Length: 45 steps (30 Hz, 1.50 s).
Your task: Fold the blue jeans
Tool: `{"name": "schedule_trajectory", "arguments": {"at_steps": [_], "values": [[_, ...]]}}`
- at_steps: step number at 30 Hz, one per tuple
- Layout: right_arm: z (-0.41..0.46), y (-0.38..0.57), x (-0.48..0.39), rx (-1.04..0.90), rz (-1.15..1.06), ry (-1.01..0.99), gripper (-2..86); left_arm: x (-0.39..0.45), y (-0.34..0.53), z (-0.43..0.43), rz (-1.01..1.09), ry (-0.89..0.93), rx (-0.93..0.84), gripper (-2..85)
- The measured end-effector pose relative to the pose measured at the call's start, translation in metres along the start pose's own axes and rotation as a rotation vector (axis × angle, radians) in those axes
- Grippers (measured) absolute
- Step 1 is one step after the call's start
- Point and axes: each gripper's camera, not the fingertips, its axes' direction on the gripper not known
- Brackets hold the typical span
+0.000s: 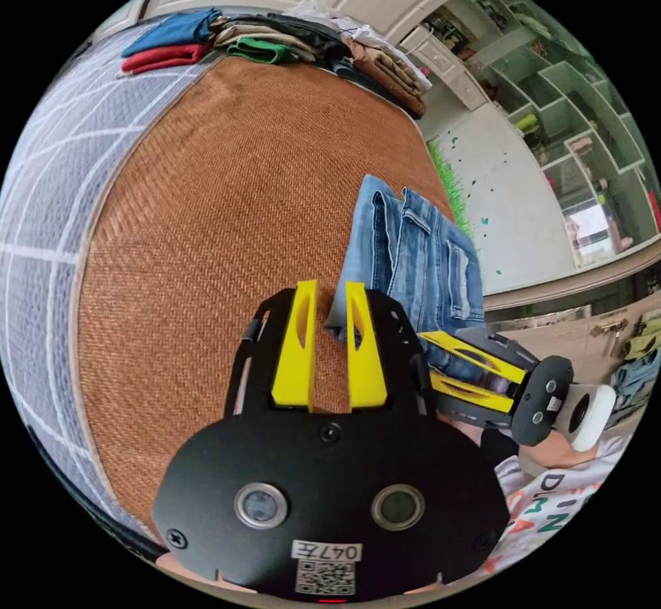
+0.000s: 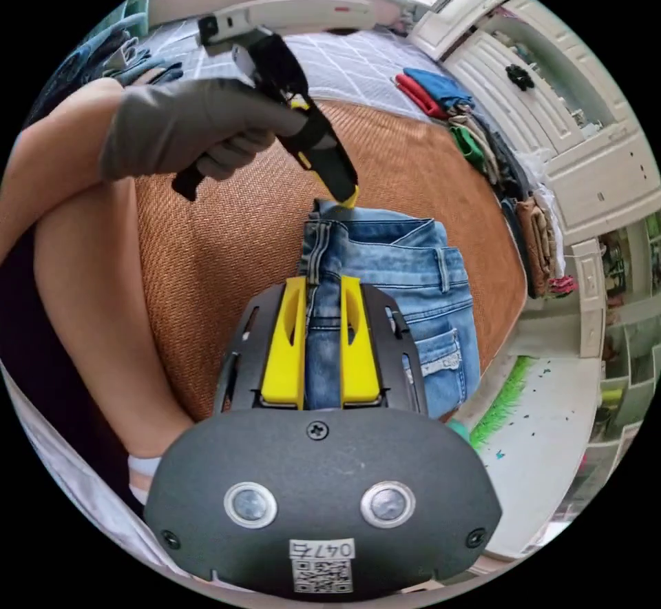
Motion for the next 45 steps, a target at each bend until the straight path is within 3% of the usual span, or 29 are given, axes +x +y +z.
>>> {"name": "schedule_trajectory", "arguments": {"at_steps": [3,7,12,16,21,25,27,30,33,34,37,39,41,45], "values": [[-0.028,0.025,0.018,0.119,0.153,-0.028,1.9,-0.017,0.000,0.002,-0.020,0.128,0.027,6.8],[-0.069,0.106,0.074,0.330,0.545,-0.191,1.3,-0.023,0.001,0.028,0.016,0.257,-0.076,7.6],[-0.087,0.174,0.114,0.380,0.793,-0.217,1.1,-0.020,0.009,0.042,0.074,0.344,-0.129,1.3],[-0.086,0.155,0.130,0.329,0.729,-0.184,0.9,-0.004,0.016,0.016,0.148,0.231,-0.045,-0.6],[-0.091,0.104,0.148,0.357,0.535,-0.113,0.5,-0.048,0.045,-0.044,-0.062,0.033,0.170,-0.7],[-0.090,0.135,0.178,0.487,0.675,-0.152,0.3,-0.099,0.086,-0.083,-0.313,-0.174,0.179,0.4],[-0.077,0.166,0.183,0.503,0.797,-0.144,0.3,-0.108,0.093,-0.086,-0.352,-0.171,0.162,2.8],[-0.041,0.222,0.179,0.374,1.017,-0.162,0.2,-0.103,0.100,-0.089,-0.335,-0.083,0.269,6.2],[-0.006,0.274,0.169,0.235,1.150,-0.182,0.1,-0.066,0.090,-0.088,-0.192,-0.090,0.339,6.6],[0.004,0.291,0.169,0.193,1.182,-0.192,0.1,-0.039,0.079,-0.080,-0.053,-0.076,0.324,6.5],[0.025,0.323,0.179,0.116,1.244,-0.251,0.4,0.038,0.053,-0.026,0.311,0.083,0.116,10.2],[0.031,0.336,0.186,0.122,1.241,-0.300,0.7,0.078,0.052,0.017,0.430,0.136,-0.023,12.7],[0.031,0.345,0.192,0.147,1.207,-0.301,0.8,0.120,0.064,0.064,0.534,0.020,-0.158,14.6],[0.038,0.355,0.199,0.171,1.177,-0.299,0.8,0.159,0.076,0.096,0.647,-0.264,-0.198,14.4]]}}
